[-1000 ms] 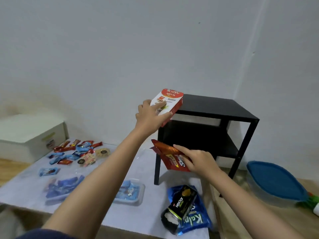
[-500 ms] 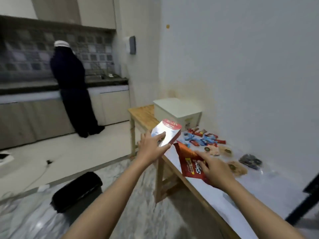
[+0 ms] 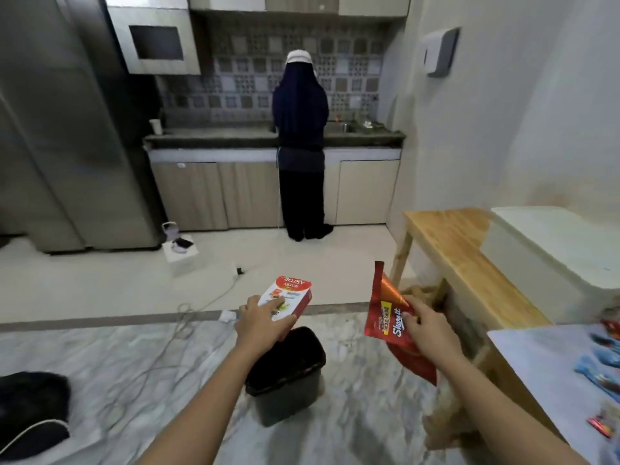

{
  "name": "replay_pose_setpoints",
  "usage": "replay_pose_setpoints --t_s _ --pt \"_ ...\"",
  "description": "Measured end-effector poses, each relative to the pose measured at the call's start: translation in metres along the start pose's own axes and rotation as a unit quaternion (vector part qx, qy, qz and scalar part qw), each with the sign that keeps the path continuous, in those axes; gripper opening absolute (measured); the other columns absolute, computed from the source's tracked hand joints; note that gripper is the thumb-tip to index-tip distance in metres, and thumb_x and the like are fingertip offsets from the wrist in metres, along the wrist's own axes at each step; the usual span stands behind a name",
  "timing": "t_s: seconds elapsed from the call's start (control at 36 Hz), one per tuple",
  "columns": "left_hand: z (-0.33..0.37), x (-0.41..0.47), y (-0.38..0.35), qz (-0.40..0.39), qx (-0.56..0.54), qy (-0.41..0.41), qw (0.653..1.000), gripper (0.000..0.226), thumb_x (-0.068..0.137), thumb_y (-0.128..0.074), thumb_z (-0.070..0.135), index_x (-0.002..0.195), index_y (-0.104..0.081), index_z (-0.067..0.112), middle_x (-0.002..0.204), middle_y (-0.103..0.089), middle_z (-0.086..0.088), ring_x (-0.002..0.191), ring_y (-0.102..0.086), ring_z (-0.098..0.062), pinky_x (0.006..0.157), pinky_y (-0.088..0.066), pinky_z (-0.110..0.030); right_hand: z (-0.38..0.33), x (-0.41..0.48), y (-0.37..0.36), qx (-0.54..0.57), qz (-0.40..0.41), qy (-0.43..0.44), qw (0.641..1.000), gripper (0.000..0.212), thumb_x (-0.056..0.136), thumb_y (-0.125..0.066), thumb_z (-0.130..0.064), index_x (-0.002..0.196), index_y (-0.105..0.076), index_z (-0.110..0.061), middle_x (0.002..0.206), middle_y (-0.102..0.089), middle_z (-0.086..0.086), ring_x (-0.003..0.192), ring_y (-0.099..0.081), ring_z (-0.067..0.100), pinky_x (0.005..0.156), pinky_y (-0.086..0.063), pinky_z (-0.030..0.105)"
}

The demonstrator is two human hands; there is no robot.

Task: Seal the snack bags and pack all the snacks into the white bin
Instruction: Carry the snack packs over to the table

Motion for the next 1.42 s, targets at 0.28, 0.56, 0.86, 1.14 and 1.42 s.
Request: replay_pose_setpoints --t_s 0.28,0.56,0.86,1.14,1.42 --pt "-0.124 0.095 -0.063 -0.049 -0.043 0.175 0.982 0.059 0.080 -0.057 0.057 0.134 -0.045 0.036 0.141 -0.034 -0.007 0.131 -0.029 -0.030 0.105 -0.028 -0.045 -0.016 0.117 -0.159 0.119 -0.099 -0.063 0.986 0.031 0.094 -0.048 -0.020 0.124 -0.054 -0.023 0.096 -0.066 0.004 0.077 -0.065 0.019 0.074 -0.054 0.035" --pt "-0.209 0.175 -0.202 -0.142 -0.099 0.301 0.938 0.065 0.072 -0.057 0.069 0.127 -0.053 0.035 0.132 -0.044 -0.013 0.120 -0.043 -0.035 0.100 -0.041 -0.044 0.040 0.206 -0.314 0.233 -0.113 -0.259 0.930 0.021 0.088 -0.057 -0.013 0.108 -0.062 -0.014 0.099 -0.065 0.012 0.089 -0.061 0.027 0.085 -0.049 0.036" --pt "-0.299 0.243 -0.342 -0.205 -0.102 0.338 0.913 0.077 0.060 -0.042 0.079 0.125 -0.053 0.039 0.137 -0.043 -0.004 0.122 -0.041 -0.032 0.099 -0.039 -0.038 0.095 0.235 -0.506 0.203 -0.176 -0.353 0.896 0.027 0.090 -0.053 -0.021 0.114 -0.060 -0.010 0.111 -0.062 0.012 0.103 -0.057 0.031 0.089 -0.045 0.039" --pt "-0.344 0.281 -0.394 -0.201 -0.083 0.338 0.916 0.093 0.048 -0.040 0.081 0.126 -0.056 0.032 0.123 -0.050 -0.005 0.117 -0.048 -0.030 0.100 -0.041 -0.047 0.124 0.243 -0.596 0.178 -0.189 -0.359 0.896 0.025 0.091 -0.047 -0.018 0.108 -0.061 -0.007 0.093 -0.060 0.009 0.081 -0.051 0.023 0.072 -0.036 0.030" --pt "-0.323 0.275 -0.377 -0.216 -0.117 0.294 0.924 0.069 0.084 -0.057 0.051 0.142 -0.034 0.023 0.156 -0.014 -0.013 0.145 -0.008 -0.029 0.116 -0.016 -0.047 0.112 0.229 -0.568 0.178 -0.277 -0.379 0.865 0.050 0.095 -0.047 -0.025 0.143 -0.033 -0.019 0.113 -0.059 0.011 0.088 -0.063 0.028 0.060 -0.053 0.031"
Point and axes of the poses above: each hand's wrist, its own x-axis towards the middle knuckle, its own y-axis out of the back of the hand, z = x × y, the point moved 8 cm from there along x, towards the middle knuckle
